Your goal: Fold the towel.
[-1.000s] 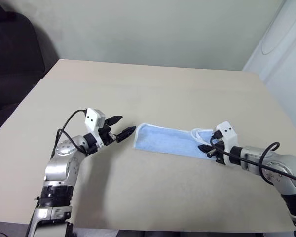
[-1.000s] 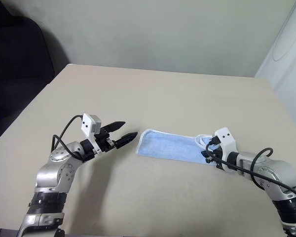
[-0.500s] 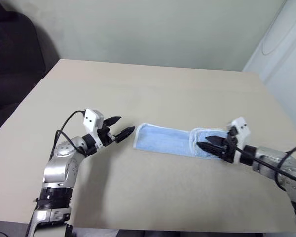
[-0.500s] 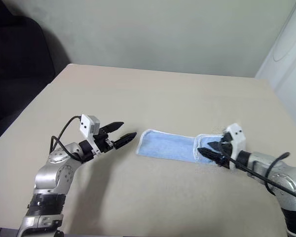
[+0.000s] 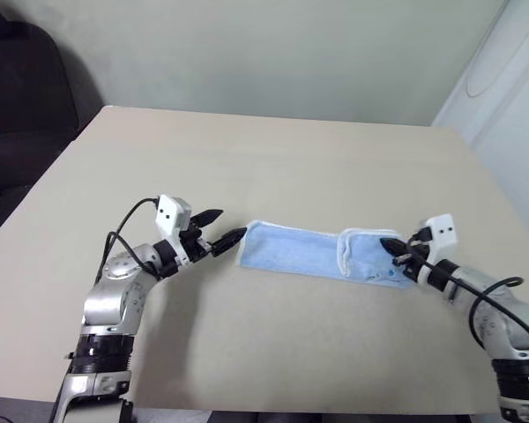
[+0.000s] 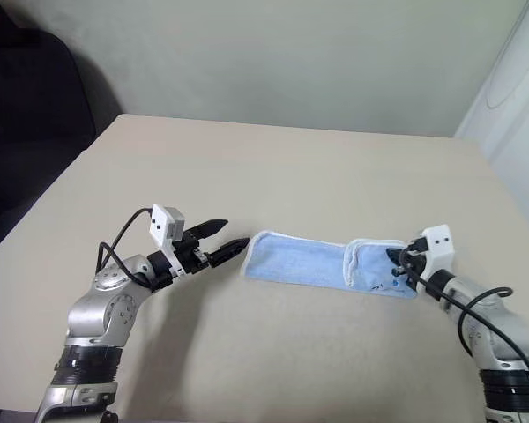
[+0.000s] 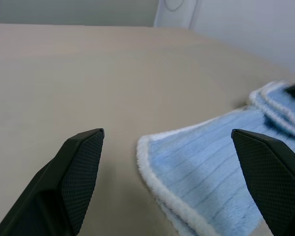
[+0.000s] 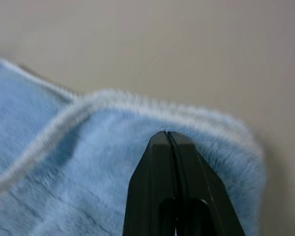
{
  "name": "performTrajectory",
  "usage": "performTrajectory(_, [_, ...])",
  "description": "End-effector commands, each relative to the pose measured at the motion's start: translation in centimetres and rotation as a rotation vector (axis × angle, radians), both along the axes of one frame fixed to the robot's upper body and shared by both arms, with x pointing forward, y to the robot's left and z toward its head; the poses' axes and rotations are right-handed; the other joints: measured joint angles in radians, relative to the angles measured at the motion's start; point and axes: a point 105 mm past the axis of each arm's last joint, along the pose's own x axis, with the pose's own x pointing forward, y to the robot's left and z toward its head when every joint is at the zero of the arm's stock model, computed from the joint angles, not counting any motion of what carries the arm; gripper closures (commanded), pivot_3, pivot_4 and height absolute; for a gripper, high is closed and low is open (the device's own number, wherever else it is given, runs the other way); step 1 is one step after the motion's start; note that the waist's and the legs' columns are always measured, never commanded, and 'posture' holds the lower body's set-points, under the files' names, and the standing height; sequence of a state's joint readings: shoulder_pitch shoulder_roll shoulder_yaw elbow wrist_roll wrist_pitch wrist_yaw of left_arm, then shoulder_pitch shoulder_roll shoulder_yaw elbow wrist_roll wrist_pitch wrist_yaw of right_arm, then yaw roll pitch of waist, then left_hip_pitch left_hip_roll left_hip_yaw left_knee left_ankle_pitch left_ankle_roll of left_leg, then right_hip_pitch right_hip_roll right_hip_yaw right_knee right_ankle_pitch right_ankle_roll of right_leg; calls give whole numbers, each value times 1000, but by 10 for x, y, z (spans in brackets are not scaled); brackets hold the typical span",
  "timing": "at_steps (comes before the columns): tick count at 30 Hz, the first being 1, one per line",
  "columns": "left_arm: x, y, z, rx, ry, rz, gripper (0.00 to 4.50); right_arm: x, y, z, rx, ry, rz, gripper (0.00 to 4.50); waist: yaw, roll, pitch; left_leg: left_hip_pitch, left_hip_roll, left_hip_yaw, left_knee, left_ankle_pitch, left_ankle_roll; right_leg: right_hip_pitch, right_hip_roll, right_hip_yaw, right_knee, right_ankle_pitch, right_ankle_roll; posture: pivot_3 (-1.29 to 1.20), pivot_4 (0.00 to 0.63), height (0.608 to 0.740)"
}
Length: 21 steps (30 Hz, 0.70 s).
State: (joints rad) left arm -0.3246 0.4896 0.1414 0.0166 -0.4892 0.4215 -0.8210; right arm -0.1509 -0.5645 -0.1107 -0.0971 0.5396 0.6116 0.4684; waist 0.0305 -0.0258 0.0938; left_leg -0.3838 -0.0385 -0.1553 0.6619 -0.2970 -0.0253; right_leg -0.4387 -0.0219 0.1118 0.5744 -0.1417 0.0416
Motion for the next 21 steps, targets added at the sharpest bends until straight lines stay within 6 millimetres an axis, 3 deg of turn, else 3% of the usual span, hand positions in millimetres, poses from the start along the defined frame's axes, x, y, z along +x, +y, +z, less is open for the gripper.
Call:
performTrajectory(1, [-9,0,12,-38,-12,3,0,-4,1,-32,-32,59,1,4485,-1,0,0,0,0,0,0,0,0,0,0,0,0,0,0,0,150,740])
performTrajectory(5, [-18,4,8,-75,41,33,0,-3,2,-40,-37,50,-9,4485,-3,-2,-2,3,0,0,0,-1,-1,3,0,0,0,0,0,0,150,740])
performTrajectory(8, [-31,4,4,-98,84,45,0,0,1,-25,-16,-12,-22,4485,-5,-2,-2,3,0,0,1,-1,-2,3,0,0,0,-2,3,0,150,740])
performTrajectory(14, [-46,13,-4,-154,200,144,0,-2,4,39,65,-216,13,4485,-3,3,3,1,0,0,1,-2,-2,1,0,1,-1,-3,2,0,150,740])
performTrajectory(17, [-51,9,-7,-282,310,165,0,-1,6,68,88,-301,30,4485,-3,3,3,2,0,0,0,-2,-3,1,1,0,0,-3,3,0,150,740])
performTrajectory(21, [-53,-3,-10,-389,433,161,0,5,9,88,98,-359,33,4485,-3,2,3,2,0,0,0,-2,-3,2,0,0,0,-3,2,0,150,740])
